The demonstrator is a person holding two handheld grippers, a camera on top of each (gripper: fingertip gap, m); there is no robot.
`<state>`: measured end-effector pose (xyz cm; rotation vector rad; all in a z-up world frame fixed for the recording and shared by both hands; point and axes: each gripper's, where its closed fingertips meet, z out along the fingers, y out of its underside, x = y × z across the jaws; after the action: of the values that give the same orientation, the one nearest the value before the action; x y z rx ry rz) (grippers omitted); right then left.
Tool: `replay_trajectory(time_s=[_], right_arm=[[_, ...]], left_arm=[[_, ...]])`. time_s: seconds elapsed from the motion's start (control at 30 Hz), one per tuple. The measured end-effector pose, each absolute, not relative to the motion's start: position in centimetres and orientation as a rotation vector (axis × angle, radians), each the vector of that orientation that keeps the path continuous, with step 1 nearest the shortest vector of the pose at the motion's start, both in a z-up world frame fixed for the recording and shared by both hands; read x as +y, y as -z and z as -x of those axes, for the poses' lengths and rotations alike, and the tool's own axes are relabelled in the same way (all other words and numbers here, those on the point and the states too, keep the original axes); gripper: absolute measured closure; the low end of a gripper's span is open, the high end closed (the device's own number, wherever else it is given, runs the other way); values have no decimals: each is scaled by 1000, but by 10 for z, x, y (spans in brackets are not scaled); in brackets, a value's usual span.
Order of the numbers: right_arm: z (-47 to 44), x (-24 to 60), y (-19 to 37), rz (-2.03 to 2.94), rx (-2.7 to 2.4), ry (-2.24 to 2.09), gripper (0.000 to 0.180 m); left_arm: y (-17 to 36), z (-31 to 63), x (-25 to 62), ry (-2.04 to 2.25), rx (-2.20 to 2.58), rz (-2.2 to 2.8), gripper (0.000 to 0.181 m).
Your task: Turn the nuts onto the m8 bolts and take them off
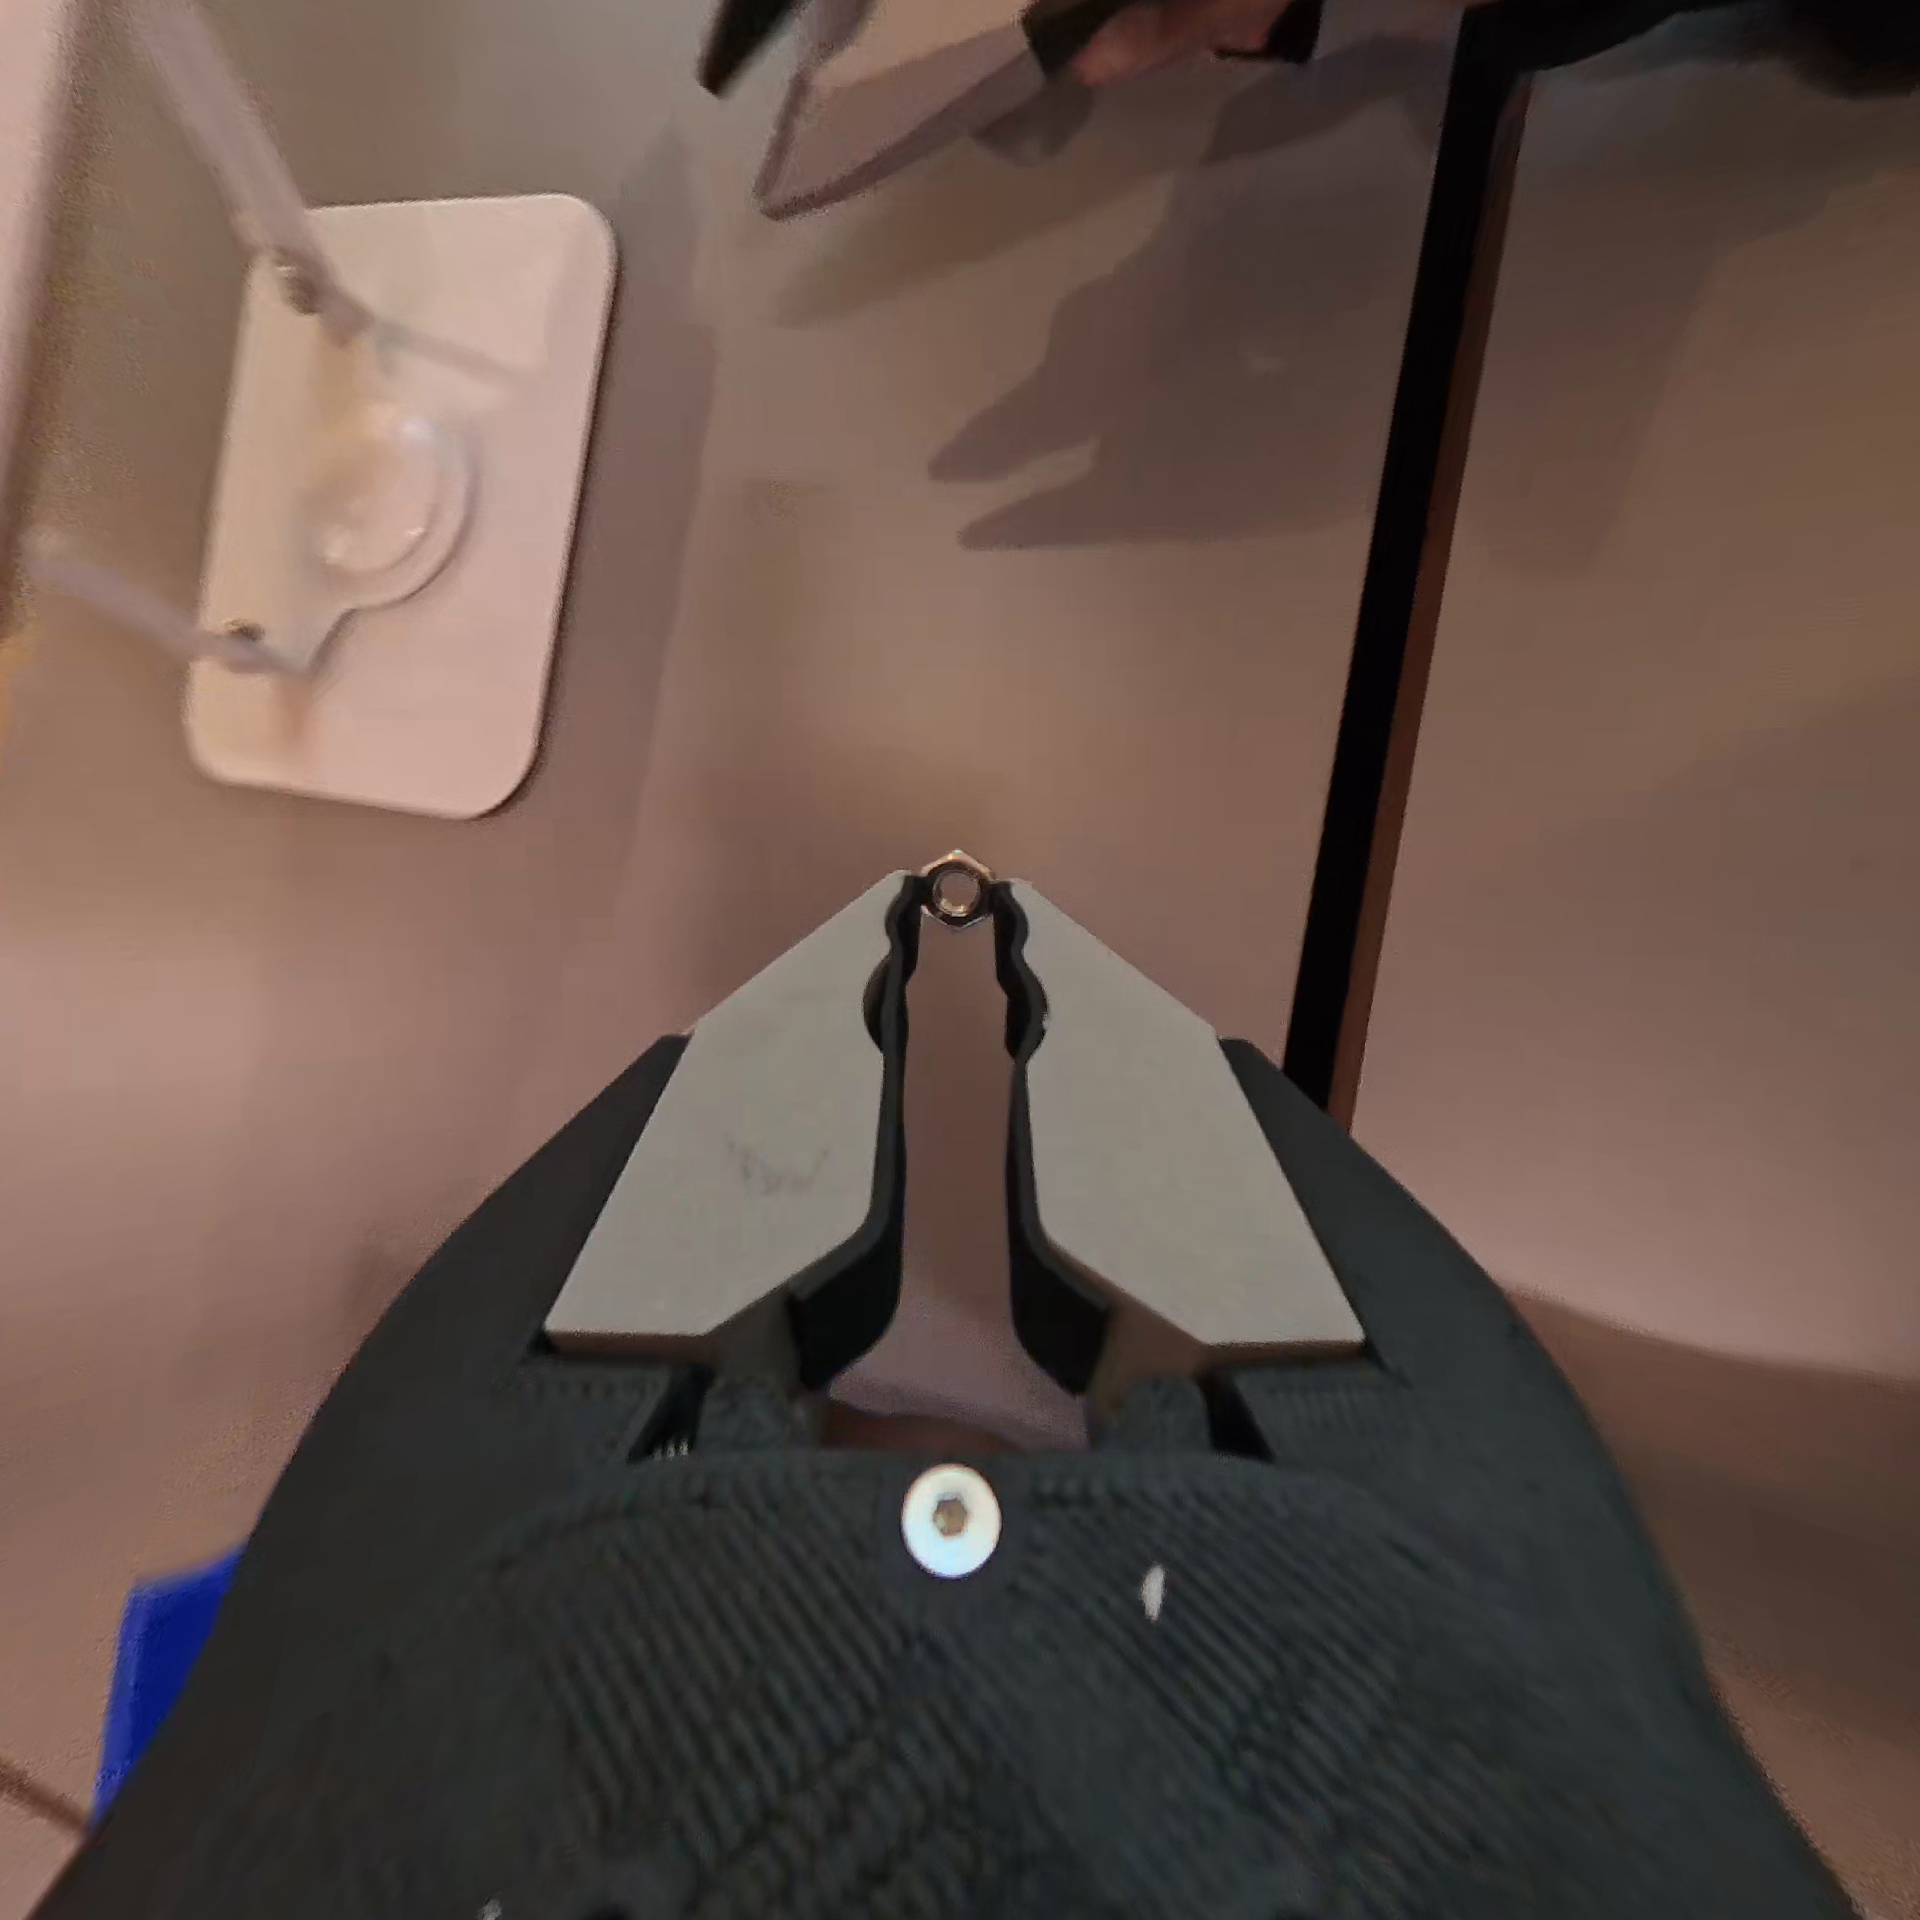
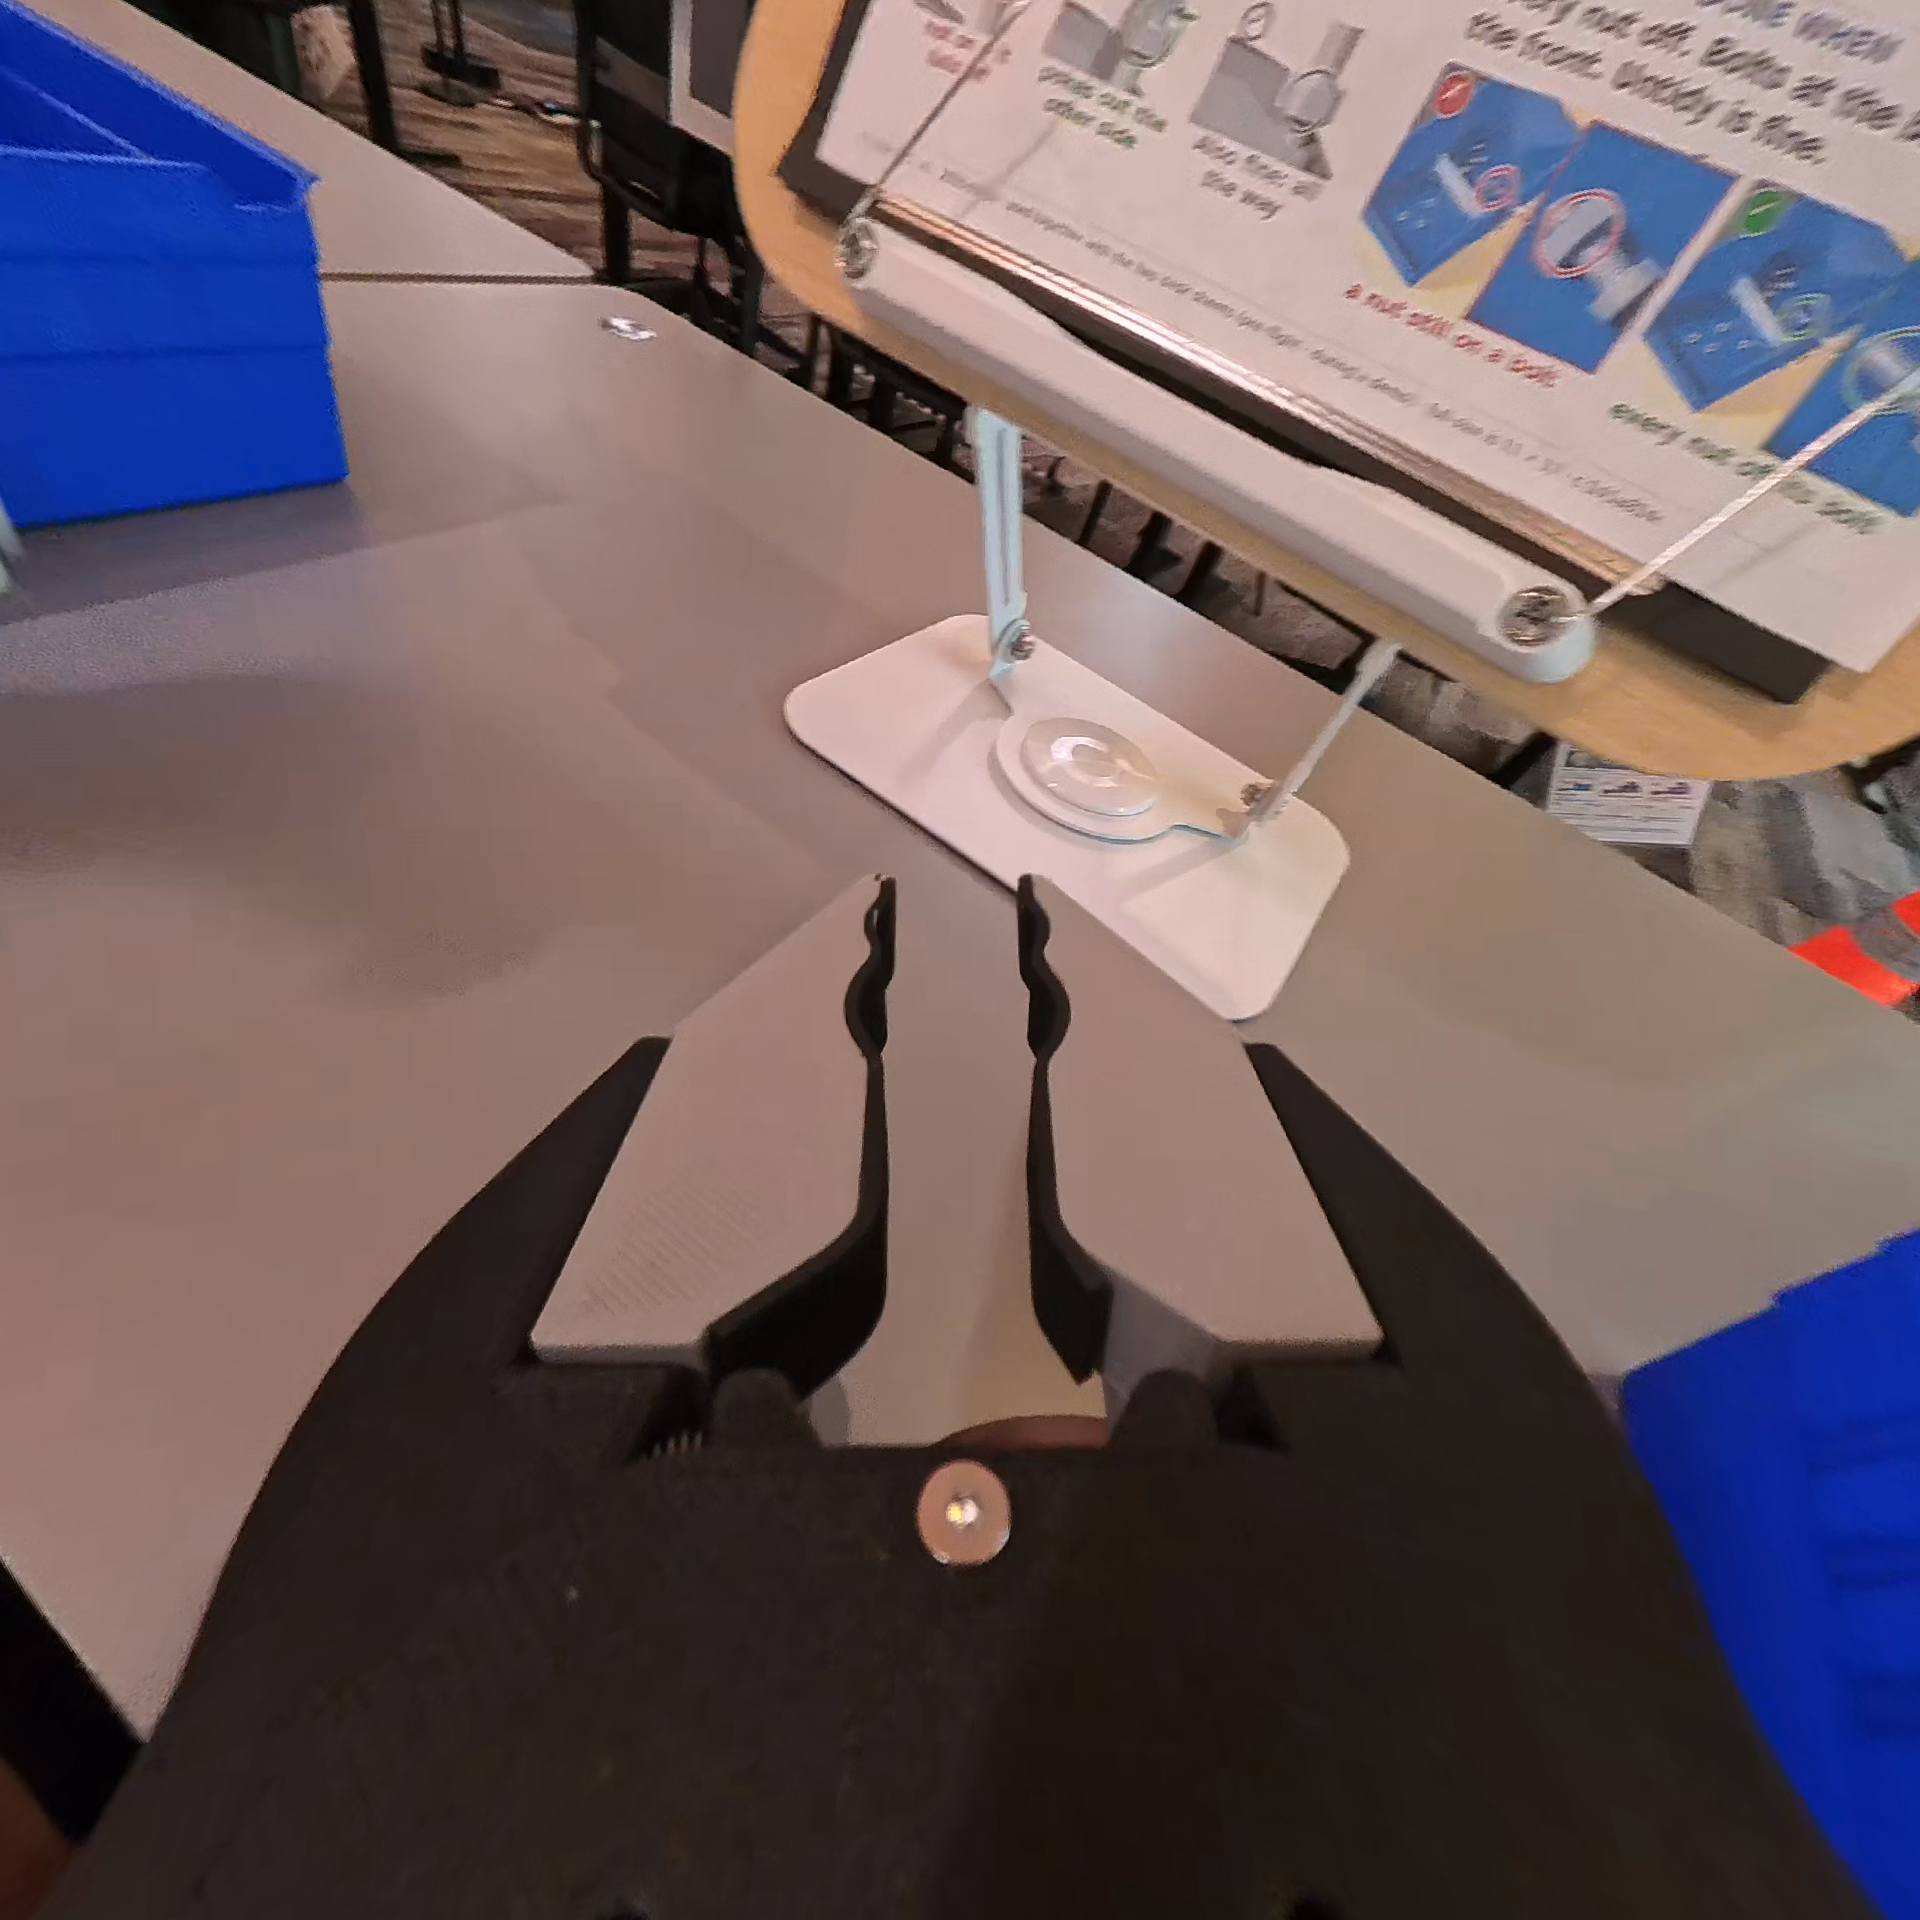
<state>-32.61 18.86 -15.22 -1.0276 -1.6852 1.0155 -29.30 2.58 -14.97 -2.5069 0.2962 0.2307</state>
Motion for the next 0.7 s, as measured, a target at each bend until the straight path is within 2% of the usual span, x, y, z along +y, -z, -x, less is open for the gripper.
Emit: replay_trajectory(time_s=[0.03, 0.23, 0.33, 0.37, 0.4, 0.5, 0.6, 0.7], right_arm=[[326, 195, 149, 1033, -1667, -1010, 159], [325, 222, 146, 1144, -1611, -1072, 159], [326, 224, 145, 1152, -1604, -1080, 158], [325, 224, 144, 1150, -1603, -1081, 158], [325, 223, 144, 1148, -1605, -1079, 158], [325, 222, 145, 1146, -1610, -1080, 158], [325, 220, 146, 1141, -1615, -1080, 158], [326, 218, 148, 1140, -1624, -1080, 158]], left_arm=[[165, 289, 41, -202, 317, 2539, 169], [247, 285, 86, -166, 309, 2727, 167], [244, 283, 95, -107, 226, 2686, 169], [245, 287, 92, -143, 233, 2701, 163], [243, 292, 87, -197, 224, 2714, 150], [215, 301, 70, -257, 164, 2677, 140], [154, 328, 42, -377, 14, 2539, 140], [100, 369, -19, -515, -162, 2465, 149]])
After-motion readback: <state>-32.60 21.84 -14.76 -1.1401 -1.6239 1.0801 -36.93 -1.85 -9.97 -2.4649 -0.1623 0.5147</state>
